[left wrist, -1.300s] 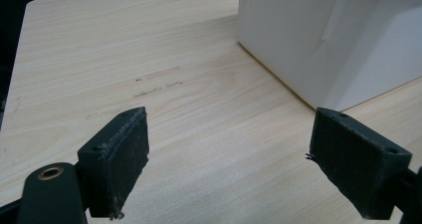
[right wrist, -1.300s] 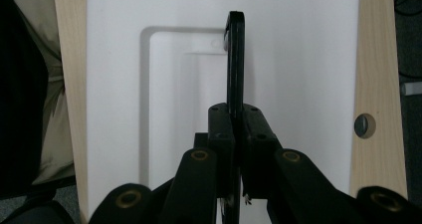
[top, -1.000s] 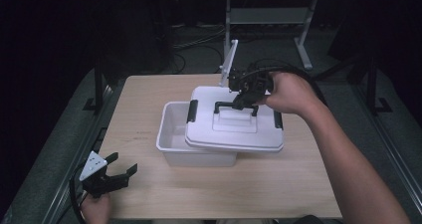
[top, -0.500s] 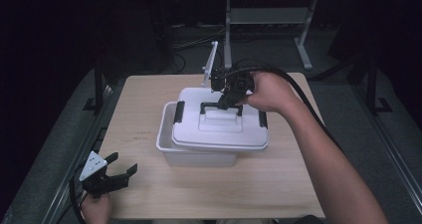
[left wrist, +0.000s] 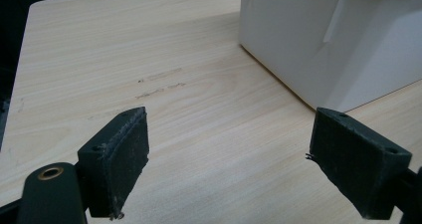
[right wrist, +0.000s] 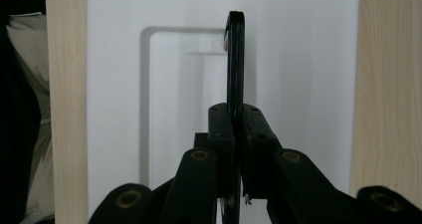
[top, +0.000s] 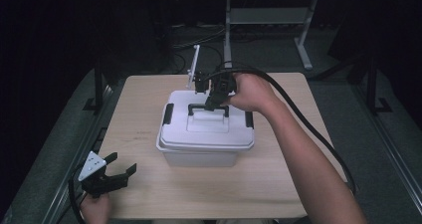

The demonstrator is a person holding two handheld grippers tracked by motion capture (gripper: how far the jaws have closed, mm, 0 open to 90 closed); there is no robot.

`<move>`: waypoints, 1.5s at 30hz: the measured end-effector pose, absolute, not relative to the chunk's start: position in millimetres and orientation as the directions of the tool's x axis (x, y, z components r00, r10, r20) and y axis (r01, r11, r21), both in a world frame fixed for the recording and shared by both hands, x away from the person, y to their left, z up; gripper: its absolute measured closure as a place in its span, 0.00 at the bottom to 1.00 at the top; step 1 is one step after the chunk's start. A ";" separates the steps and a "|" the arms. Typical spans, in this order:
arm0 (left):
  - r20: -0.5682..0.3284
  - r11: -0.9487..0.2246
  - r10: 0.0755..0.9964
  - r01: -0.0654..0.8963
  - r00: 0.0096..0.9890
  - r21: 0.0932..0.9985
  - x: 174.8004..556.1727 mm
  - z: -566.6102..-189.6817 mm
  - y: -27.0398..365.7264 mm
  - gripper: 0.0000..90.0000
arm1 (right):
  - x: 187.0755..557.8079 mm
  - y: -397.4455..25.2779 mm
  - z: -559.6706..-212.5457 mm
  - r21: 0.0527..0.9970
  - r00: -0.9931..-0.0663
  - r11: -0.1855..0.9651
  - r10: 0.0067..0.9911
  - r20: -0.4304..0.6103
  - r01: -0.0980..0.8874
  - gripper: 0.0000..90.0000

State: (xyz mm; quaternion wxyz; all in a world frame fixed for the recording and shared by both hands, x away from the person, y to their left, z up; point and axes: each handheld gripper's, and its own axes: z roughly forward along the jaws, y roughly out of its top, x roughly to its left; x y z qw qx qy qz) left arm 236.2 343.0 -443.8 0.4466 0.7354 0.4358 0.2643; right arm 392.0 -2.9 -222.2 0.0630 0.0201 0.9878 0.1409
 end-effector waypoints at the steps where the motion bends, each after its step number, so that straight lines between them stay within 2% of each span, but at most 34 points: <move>1: -0.001 -0.221 0.877 0.405 0.480 0.887 236.2 -443.8 343.3 0.17 | 392.9 -1.0 -223.0 0.277 -0.991 0.961 0.056 -0.118 0.021 0.94; 24: -0.015 -0.202 0.883 0.409 0.469 0.890 235.0 -444.1 346.9 0.17 | 412.8 30.7 -253.0 0.250 -0.997 0.968 0.038 -0.075 0.018 0.94; 45: -0.020 -0.195 0.885 0.411 0.464 0.890 236.3 -444.6 347.9 0.17 | 418.9 31.6 -263.0 0.236 -0.998 0.972 0.037 -0.054 0.023 0.94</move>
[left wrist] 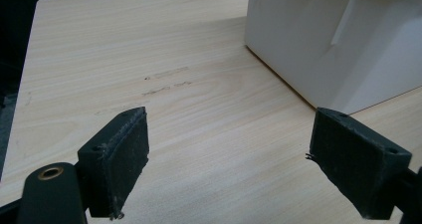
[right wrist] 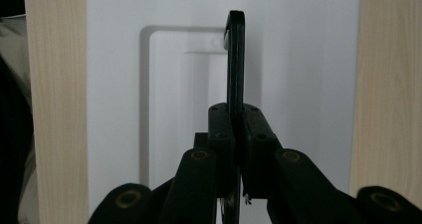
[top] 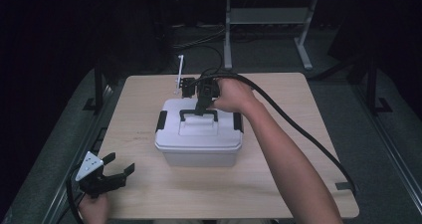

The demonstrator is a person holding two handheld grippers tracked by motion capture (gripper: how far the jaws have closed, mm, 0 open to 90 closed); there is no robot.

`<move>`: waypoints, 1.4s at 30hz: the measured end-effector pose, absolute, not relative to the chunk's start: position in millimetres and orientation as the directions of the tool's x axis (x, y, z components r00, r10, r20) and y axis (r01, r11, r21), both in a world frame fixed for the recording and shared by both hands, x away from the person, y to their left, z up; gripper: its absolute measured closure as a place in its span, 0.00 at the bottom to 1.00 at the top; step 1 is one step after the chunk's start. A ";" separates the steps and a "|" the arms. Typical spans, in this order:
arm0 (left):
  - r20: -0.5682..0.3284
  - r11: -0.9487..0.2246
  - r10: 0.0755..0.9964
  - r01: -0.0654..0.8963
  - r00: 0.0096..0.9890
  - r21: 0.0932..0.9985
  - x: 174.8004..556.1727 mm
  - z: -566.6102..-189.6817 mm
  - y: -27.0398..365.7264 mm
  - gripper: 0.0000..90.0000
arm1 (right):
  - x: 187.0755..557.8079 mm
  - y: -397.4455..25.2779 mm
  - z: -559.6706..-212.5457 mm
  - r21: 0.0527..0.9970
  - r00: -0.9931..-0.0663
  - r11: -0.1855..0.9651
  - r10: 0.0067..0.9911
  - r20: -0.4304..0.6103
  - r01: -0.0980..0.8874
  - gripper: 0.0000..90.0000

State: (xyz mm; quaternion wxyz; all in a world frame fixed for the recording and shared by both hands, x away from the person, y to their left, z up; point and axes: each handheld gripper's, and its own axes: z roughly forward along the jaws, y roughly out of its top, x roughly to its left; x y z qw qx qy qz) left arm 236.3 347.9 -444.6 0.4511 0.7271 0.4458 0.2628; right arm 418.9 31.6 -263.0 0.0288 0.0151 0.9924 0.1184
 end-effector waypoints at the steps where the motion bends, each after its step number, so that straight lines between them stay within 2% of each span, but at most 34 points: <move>1: -0.020 -0.195 0.885 0.411 0.465 0.891 236.3 -444.6 347.9 0.17 | 419.1 31.3 -263.9 0.237 -0.998 0.971 0.037 -0.051 0.023 0.94; 12: -0.020 -0.196 0.885 0.411 0.466 0.890 236.7 -445.3 347.5 0.17 | 419.8 28.6 -266.3 0.256 -0.998 0.966 0.040 -0.042 0.028 0.93; 25: -0.017 -0.204 0.884 0.419 0.467 0.885 236.3 -447.0 348.3 0.17 | 409.9 17.0 -251.7 0.299 -0.998 0.954 0.049 -0.038 0.035 0.85; 42: -0.014 -0.207 0.885 0.421 0.465 0.883 236.3 -447.7 348.2 0.17 | 410.1 -24.4 -241.4 0.316 -0.988 0.942 0.141 -0.062 0.115 0.66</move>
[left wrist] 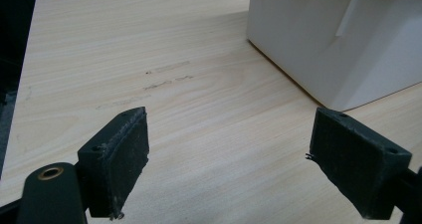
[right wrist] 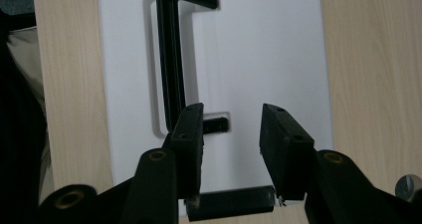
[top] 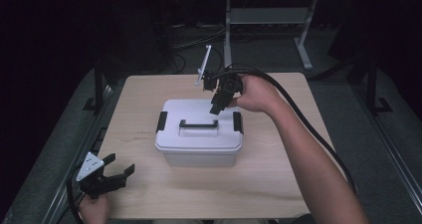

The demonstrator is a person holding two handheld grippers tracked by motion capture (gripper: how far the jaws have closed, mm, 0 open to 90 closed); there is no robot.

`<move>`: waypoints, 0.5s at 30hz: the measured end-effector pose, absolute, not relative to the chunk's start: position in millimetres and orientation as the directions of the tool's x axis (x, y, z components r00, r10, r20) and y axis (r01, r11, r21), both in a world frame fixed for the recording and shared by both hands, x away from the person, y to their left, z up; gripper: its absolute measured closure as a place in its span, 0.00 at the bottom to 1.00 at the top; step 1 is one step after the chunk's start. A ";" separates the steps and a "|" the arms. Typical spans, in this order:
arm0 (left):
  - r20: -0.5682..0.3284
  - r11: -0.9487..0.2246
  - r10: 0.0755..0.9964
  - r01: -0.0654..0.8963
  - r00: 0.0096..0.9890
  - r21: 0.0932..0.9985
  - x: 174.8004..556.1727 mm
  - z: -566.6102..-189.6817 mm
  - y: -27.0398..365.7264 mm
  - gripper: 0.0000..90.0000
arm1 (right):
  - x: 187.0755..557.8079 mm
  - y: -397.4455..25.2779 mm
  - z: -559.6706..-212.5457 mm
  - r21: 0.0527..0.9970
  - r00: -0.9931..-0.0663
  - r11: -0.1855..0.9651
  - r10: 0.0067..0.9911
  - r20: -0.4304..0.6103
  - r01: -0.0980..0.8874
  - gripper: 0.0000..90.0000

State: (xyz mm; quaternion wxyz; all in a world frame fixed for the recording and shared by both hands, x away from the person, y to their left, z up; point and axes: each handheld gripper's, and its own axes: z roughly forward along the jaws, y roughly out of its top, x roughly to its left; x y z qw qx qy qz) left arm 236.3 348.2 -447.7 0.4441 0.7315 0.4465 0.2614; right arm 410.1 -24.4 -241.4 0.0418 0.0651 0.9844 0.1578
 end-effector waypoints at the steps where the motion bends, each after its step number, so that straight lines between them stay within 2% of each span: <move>1: -0.013 -0.208 0.885 0.421 0.465 0.883 236.4 -447.8 348.2 0.17 | 409.9 -26.3 -241.5 0.313 -0.987 0.942 0.148 -0.064 0.120 0.65; 9: -0.009 -0.210 0.887 0.421 0.462 0.882 236.4 -448.0 349.4 0.17 | 410.8 -43.6 -241.0 0.320 -0.979 0.934 0.189 -0.077 0.156 0.57; 15: -0.008 -0.211 0.887 0.421 0.461 0.882 236.2 -447.9 349.1 0.17 | 410.4 -50.2 -241.1 0.326 -0.976 0.930 0.205 -0.074 0.171 0.55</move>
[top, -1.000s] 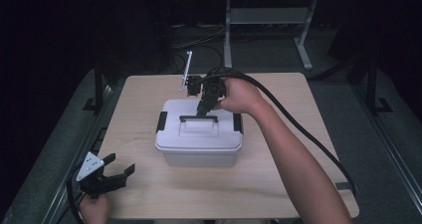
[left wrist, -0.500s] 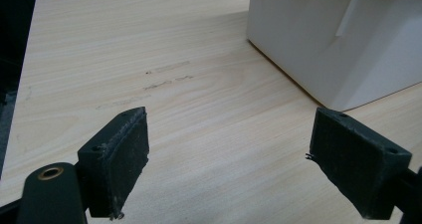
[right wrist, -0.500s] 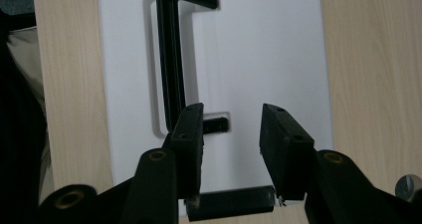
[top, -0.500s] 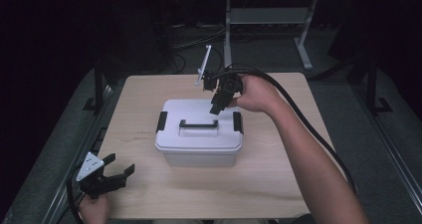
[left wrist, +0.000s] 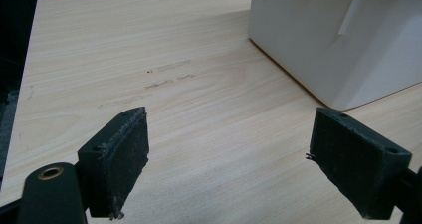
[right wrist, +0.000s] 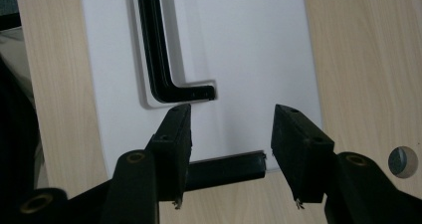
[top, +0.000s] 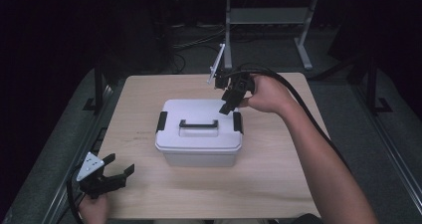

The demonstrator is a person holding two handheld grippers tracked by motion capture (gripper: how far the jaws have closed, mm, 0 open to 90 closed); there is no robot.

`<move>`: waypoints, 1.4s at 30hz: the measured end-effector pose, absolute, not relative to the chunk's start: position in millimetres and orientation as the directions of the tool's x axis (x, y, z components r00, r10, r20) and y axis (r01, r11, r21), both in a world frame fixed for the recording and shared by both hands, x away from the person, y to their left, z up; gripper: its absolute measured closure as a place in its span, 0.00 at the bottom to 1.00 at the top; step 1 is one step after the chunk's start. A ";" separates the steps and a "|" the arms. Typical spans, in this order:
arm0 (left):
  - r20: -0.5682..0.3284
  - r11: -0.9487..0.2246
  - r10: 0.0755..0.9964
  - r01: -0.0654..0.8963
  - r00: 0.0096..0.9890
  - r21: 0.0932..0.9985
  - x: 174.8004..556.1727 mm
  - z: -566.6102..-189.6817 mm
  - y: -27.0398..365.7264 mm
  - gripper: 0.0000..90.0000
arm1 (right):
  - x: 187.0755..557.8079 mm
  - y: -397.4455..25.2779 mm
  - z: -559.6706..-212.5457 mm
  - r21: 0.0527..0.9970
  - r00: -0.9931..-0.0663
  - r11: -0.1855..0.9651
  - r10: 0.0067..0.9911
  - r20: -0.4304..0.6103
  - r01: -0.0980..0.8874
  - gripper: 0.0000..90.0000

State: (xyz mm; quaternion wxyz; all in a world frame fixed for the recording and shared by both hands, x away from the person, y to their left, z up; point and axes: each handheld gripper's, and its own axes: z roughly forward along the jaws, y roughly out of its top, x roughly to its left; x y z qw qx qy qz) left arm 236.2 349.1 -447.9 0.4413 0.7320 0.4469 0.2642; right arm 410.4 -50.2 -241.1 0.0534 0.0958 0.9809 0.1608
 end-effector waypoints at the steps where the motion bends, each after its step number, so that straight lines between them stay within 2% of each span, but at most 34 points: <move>1: -0.007 -0.211 0.888 0.421 0.460 0.882 236.1 -447.9 349.1 0.17 | 410.6 -51.8 -241.5 0.321 -0.975 0.931 0.207 -0.076 0.172 0.54; 24: -0.009 -0.212 0.887 0.425 0.461 0.880 237.0 -448.9 347.1 0.17 | 408.8 -98.1 -253.9 0.338 -0.957 0.909 0.283 -0.065 0.246 0.52; 42: -0.006 -0.213 0.889 0.425 0.458 0.880 236.6 -449.5 347.9 0.17 | 408.2 -116.1 -267.6 0.345 -0.950 0.897 0.309 -0.045 0.276 0.51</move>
